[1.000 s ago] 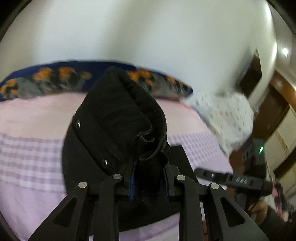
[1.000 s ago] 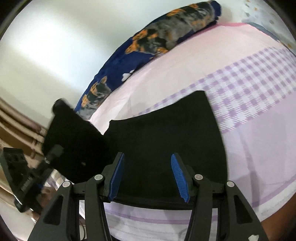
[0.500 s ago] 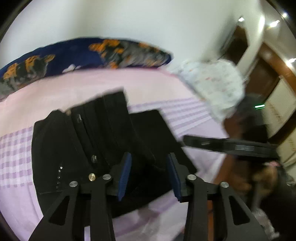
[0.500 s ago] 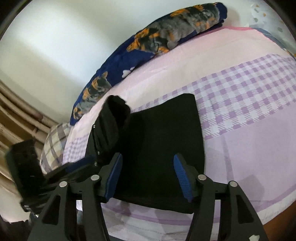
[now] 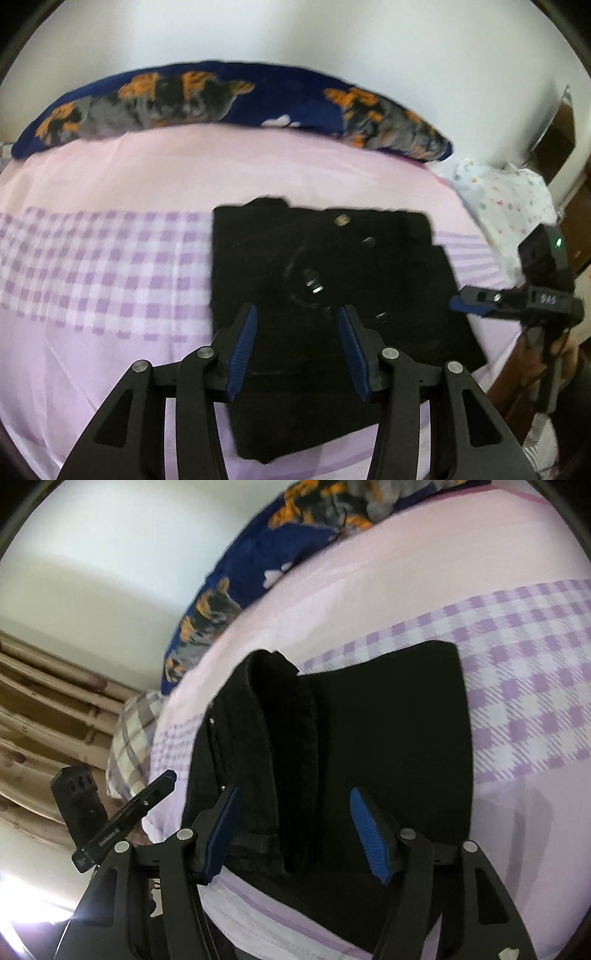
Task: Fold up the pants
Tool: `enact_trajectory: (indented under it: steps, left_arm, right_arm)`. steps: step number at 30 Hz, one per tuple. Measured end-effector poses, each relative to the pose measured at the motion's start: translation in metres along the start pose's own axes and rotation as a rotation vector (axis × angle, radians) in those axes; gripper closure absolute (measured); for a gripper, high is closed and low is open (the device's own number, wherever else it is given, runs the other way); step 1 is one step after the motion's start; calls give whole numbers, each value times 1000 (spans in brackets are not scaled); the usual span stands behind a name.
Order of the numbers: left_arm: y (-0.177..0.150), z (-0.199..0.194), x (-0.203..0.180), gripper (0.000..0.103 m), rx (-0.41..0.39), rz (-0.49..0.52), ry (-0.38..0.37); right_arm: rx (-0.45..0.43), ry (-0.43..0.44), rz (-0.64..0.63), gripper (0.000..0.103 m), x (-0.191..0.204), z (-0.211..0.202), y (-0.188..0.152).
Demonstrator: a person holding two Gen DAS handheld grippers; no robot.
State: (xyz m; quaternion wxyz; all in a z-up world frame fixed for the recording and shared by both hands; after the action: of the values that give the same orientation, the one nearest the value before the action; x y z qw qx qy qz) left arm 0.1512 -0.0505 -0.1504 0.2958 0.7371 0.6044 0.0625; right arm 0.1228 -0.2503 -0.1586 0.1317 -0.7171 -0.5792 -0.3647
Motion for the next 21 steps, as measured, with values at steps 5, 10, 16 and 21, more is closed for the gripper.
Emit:
enact_trajectory:
  steps: [5, 10, 16, 21]
  left_arm:
    - [-23, 20, -3, 56, 53, 17, -12]
    - [-36, 33, -9, 56, 73, 45, -1]
    - [-34, 34, -9, 56, 67, 37, -23]
    - [-33, 34, -8, 55, 63, 39, -24]
  right_arm:
    - [52, -1, -20, 44, -3, 18, 6]
    - [71, 61, -4, 53, -9, 33, 12]
    - [109, 184, 18, 71, 3, 60, 19]
    - [91, 165, -3, 85, 14, 66, 20]
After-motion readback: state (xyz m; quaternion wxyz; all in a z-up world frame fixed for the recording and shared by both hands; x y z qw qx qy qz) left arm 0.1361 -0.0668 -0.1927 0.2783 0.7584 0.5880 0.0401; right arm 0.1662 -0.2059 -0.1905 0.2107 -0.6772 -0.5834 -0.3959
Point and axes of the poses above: each gripper's, at about its wrist camera, not at the fingertips, and z roughly the way its jaws point, x to its left, y to its top, the point moved 9 cm from there along z, roughly the way its jaws point, and after that the axes turned 3 degrees about y, right-handed, at the moved point
